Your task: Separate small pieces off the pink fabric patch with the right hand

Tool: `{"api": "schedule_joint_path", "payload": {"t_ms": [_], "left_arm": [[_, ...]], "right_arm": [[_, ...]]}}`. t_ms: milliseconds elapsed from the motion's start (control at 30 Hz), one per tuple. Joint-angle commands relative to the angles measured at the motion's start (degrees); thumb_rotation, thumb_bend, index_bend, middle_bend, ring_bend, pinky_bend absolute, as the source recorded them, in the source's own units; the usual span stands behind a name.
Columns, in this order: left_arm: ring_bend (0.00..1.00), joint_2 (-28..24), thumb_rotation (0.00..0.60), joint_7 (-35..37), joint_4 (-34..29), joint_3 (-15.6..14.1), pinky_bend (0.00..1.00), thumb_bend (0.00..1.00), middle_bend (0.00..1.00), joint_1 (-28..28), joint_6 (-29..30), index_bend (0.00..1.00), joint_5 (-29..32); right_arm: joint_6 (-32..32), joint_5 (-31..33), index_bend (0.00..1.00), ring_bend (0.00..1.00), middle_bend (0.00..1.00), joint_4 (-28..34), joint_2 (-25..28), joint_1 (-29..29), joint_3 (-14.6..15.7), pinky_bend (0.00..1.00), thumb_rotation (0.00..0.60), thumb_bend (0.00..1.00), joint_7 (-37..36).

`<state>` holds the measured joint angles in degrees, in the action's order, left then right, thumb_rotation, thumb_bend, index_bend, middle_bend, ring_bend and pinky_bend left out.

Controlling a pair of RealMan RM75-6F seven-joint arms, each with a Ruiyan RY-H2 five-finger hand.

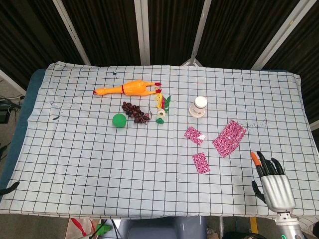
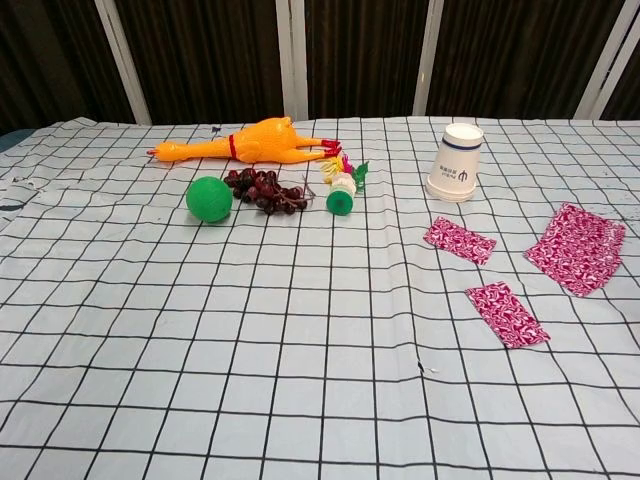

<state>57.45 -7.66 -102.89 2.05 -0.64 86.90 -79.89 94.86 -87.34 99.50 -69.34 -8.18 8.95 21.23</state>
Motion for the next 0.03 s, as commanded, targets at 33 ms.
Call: {"api": "schedule_joint_path", "payload": {"t_ms": [33], "left_arm": [[0.05,-0.07,0.6,0.2,-0.02,-0.06,0.06,0.2,0.02,-0.04,0.09,0.11,-0.2]], "right_arm": [[0.73,0.94,0.0,0.2,0.08,-1.03,0.25,0.78,-1.46,0.14,0.6,0.42,-1.34]]}}
